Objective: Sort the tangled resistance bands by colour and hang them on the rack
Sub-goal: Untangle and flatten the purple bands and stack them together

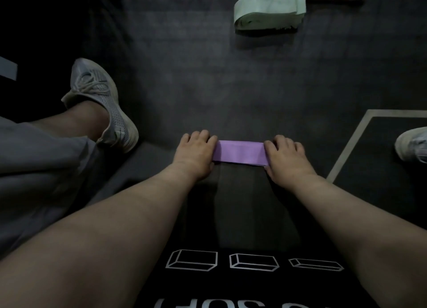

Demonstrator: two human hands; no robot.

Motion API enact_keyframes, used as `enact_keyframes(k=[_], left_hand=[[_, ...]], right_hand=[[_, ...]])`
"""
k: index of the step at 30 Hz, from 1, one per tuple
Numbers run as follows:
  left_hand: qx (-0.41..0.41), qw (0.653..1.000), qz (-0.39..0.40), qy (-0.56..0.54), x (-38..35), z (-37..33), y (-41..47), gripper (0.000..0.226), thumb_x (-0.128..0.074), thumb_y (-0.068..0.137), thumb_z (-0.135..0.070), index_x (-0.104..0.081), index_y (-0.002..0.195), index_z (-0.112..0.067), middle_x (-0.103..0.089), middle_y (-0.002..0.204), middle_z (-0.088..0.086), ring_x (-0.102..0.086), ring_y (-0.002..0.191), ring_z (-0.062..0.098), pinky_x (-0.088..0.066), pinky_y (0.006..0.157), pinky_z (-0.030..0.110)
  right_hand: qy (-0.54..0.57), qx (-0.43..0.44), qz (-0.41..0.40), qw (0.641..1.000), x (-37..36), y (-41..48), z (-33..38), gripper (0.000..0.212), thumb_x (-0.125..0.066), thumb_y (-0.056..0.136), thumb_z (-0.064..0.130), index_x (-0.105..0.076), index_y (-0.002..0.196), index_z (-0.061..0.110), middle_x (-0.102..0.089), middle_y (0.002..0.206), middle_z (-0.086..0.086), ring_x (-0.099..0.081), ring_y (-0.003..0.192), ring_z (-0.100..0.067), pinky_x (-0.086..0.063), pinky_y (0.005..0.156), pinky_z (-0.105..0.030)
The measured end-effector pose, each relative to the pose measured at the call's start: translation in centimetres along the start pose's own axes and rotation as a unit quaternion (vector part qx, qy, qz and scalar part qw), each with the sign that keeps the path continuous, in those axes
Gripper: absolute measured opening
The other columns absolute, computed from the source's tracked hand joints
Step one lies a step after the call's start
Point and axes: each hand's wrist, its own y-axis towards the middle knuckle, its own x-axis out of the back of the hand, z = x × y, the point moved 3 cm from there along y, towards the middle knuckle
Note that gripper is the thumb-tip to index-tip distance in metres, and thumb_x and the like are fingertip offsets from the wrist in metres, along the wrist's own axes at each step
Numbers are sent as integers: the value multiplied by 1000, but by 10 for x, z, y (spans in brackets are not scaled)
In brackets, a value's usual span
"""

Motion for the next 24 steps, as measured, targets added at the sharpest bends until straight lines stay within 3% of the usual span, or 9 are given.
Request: enact_keyframes(k=[3, 6, 12, 15, 18, 20, 21, 24], left_hand=[[-25, 999, -25, -12, 0, -3, -2, 83, -65, 81, -57, -30, 151, -29, -34, 147, 3, -36, 133, 28, -31, 109, 44], [-44, 999, -26, -15, 1, -13, 6, 77, -67, 84, -50, -33, 150, -27, -34, 148, 4, -36, 133, 28, -31, 109, 43], [-38, 999, -8, 15, 1, -24, 17, 54, -63, 91, -30, -42, 140, -24, -42, 135, 6, -45, 122, 29, -36, 102, 43], [-37, 999, -4, -25, 1, -20, 13, 59, -63, 88, -43, -42, 140, -27, -43, 134, 5, -44, 124, 28, -34, 104, 44], [61, 992, -51, -100, 3, -10, 3, 61, -60, 84, -52, -45, 138, -27, -41, 139, 6, -40, 130, 29, -31, 108, 43], [179, 966, -90, -164, 2, 2, -5, 62, -61, 85, -46, -44, 140, -21, -39, 143, 11, -38, 132, 32, -28, 110, 42], [238, 944, -94, -206, 1, 8, -9, 65, -62, 85, -44, -43, 142, -18, -38, 144, 12, -36, 134, 34, -27, 112, 42], [376, 858, -50, -348, -8, 24, -17, 72, -68, 85, -45, -40, 145, -17, -39, 146, 13, -37, 136, 35, -28, 115, 44]], right_hand=[[1, 13, -8, 1000, 4, -1, 3, 88, -60, 89, 53, -16, 157, 18, -27, 152, -9, -30, 140, -27, -21, 118, -47], [16, 42, -7, 999, 7, 4, 8, 88, -60, 91, 50, -13, 159, 19, -28, 154, -6, -31, 141, -26, -22, 119, -45], [-12, 36, 18, 999, 7, 16, 14, 52, -55, 94, 19, -36, 143, 20, -36, 136, -12, -40, 127, -33, -35, 106, -46], [15, 44, 28, 999, 10, 15, 10, 59, -61, 92, 36, -37, 144, 24, -37, 138, -8, -39, 131, -30, -31, 111, -45], [107, -38, -46, 992, 15, 4, -3, 57, -59, 92, 43, -43, 143, 21, -38, 144, -8, -37, 135, -29, -26, 114, -44], [225, -187, -109, 950, 15, -5, -15, 49, -61, 92, 32, -48, 137, 15, -38, 144, -12, -38, 133, -33, -30, 111, -46], [293, -275, -114, 909, 12, -9, -21, 49, -63, 91, 29, -47, 135, 13, -37, 144, -15, -37, 133, -35, -31, 111, -47], [429, -446, -43, 785, -6, -15, -31, 70, -66, 89, 34, -34, 144, 4, -32, 150, -20, -35, 137, -41, -32, 111, -46]])
